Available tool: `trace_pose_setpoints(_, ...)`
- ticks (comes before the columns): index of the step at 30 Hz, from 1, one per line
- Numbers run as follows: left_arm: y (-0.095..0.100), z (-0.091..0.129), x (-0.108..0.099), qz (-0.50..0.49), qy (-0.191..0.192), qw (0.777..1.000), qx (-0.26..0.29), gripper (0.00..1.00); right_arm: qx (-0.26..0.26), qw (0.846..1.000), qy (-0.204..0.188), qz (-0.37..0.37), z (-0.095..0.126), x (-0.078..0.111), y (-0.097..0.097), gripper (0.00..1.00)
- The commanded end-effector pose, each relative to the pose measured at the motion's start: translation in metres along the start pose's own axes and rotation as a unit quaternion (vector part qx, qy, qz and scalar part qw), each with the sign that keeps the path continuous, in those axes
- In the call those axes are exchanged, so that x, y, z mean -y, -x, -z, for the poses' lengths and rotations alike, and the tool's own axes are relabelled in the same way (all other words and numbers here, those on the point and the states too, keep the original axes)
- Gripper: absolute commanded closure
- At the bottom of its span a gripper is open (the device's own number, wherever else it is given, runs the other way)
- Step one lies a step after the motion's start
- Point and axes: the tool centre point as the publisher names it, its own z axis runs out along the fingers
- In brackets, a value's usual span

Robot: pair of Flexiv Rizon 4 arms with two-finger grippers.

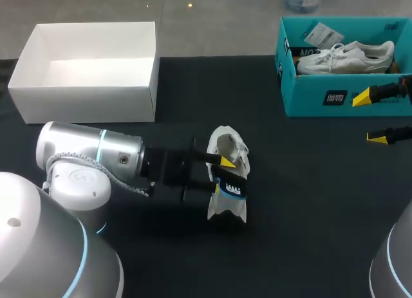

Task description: Take the shoe out of the shoebox, open the shoe tongue, remove and reinsert the insole, then place the shoe into the shoebox

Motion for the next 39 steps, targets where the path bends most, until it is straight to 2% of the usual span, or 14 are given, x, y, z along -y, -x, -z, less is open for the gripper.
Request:
trace_pose_setpoints(1, 0.003, 0.01, 0.003, -0.001, 0.006, 1.0, -0.006, 0.55, 0.001, 1.0, 0.0, 0.0, -0.001, 0.0, 0.0, 0.0)
trace_pose_setpoints(12, 0.0, 0.023, -0.002, 0.003, 0.025, 1.0, -0.007, 0.56, 0.001, 1.0, 0.0, 0.0, -0.001, 0.0, 0.0, 0.0)
trace_pose_setpoints(19, -0.011, 0.023, -0.01, 0.009, 0.038, 0.999, -0.022, 0.64, 0.001, 1.0, 0.0, 0.0, -0.001, 0.0, 0.0, 0.0)
trace_pose_setpoints(32, -0.012, 0.012, -0.026, 0.001, 0.063, 0.997, -0.041, 0.73, 0.001, 1.0, 0.0, 0.0, -0.001, 0.0, 0.0, 0.0)
trace_pose_setpoints(35, -0.012, 0.009, -0.028, -0.002, 0.069, 0.997, -0.046, 0.78, 0.001, 1.0, 0.0, 0.0, -0.001, 0.0, 0.0, 0.0)
trace_pose_setpoints(37, -0.012, 0.008, -0.03, -0.005, 0.072, 0.996, -0.047, 1.0, 0.001, 1.0, 0.0, 0.0, -0.001, 0.0, 0.0, 0.0)
trace_pose_setpoints(39, -0.012, 0.009, -0.031, -0.006, 0.078, 0.996, -0.049, 1.0, 0.001, 1.0, 0.0, 0.0, -0.001, 0.0, 0.0, 0.0)
